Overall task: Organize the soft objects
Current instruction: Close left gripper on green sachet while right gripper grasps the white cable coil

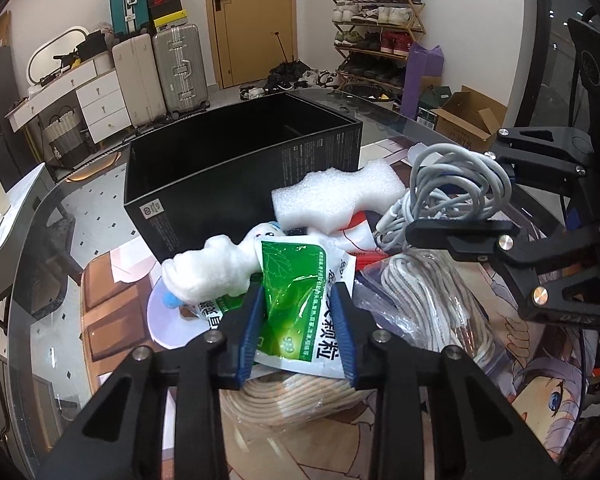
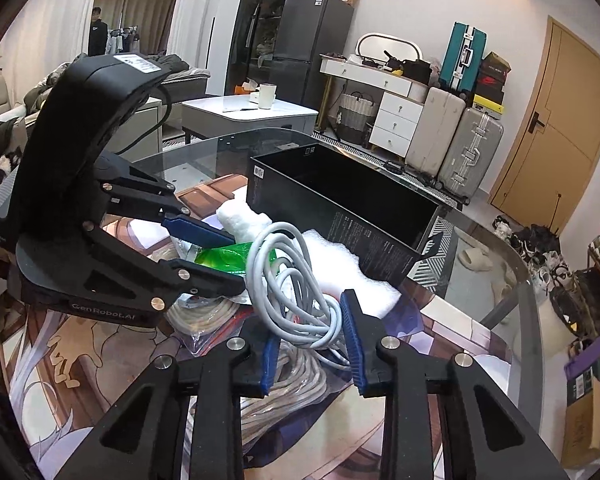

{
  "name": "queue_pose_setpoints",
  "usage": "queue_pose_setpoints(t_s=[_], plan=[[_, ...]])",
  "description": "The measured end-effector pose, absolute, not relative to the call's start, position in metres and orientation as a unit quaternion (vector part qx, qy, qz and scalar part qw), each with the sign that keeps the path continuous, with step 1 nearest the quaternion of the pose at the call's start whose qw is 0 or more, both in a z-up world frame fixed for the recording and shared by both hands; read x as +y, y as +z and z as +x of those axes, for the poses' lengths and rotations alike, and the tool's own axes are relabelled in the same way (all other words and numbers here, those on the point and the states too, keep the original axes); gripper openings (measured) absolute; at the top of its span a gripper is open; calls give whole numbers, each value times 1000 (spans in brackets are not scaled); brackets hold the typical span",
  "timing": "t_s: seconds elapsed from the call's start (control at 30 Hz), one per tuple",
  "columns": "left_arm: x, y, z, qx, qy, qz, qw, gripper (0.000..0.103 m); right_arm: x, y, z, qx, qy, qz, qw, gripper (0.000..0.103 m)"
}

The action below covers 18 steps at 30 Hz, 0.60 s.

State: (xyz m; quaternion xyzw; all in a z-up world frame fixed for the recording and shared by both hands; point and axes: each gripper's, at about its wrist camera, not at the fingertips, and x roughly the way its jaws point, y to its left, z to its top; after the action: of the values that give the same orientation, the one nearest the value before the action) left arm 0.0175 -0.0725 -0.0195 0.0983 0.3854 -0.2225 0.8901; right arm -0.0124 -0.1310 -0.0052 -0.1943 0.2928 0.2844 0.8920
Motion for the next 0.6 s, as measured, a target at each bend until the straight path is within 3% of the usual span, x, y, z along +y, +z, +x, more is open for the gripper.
queue_pose_setpoints(t_s=[0.6], plan=[[-42, -7, 2, 364, -217, 19, 906, 25, -135, 16, -26, 269, 269, -183, 906, 29]])
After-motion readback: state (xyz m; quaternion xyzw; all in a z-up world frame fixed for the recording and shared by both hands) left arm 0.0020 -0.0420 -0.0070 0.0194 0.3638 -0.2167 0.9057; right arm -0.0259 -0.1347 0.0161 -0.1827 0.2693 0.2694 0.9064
